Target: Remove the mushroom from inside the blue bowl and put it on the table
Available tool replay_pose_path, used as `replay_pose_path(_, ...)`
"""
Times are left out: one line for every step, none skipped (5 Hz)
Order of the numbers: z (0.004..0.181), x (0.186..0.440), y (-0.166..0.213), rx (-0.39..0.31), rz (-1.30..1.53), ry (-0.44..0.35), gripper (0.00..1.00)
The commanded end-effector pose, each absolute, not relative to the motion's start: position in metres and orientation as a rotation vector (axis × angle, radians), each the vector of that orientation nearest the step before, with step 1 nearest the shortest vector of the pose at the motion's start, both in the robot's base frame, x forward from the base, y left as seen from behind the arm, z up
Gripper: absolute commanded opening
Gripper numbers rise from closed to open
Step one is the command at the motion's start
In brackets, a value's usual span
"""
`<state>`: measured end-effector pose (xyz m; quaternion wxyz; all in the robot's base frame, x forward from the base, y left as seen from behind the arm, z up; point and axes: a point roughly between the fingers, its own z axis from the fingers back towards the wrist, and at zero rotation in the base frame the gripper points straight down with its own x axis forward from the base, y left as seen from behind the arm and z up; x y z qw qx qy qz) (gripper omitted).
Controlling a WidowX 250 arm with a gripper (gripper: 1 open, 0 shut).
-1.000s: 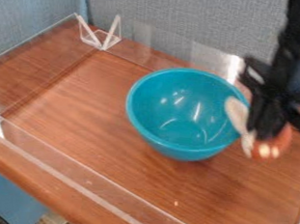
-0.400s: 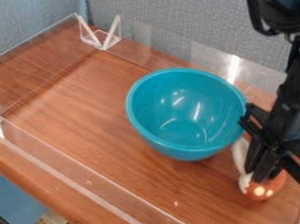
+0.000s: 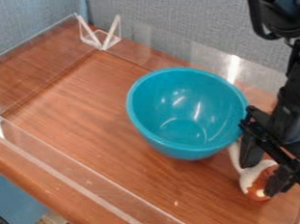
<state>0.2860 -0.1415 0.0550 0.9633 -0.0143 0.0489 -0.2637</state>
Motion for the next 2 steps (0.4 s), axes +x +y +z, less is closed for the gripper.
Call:
replay_pose_path(0.0667,0.2905,-0.1446,-0.032,-0.542,0.051,1.00)
replay_pose_path(0.0622,0.2920,-0.1444,-0.029,-0.538,0.054,1.00)
